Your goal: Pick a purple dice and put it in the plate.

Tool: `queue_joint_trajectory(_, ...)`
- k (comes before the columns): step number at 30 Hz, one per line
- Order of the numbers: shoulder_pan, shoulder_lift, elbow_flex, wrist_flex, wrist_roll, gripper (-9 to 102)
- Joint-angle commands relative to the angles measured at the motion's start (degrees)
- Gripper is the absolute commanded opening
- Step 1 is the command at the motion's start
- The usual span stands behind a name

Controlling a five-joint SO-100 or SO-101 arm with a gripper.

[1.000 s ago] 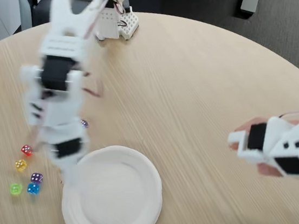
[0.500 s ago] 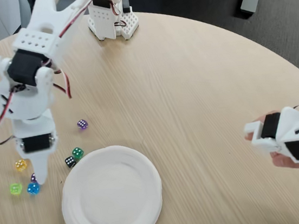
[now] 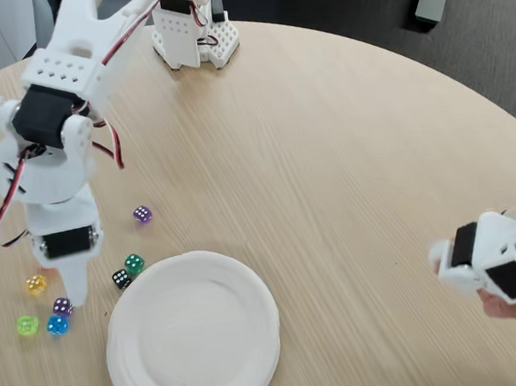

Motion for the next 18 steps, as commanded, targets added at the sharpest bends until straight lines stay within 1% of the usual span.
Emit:
queue_joint_trajectory(1, 0.00, 0.97, -0.88, 2.02, 0.70, 13)
queue_joint_trajectory(18, 0.00, -2.99, -0.88, 1.76, 2.81, 14)
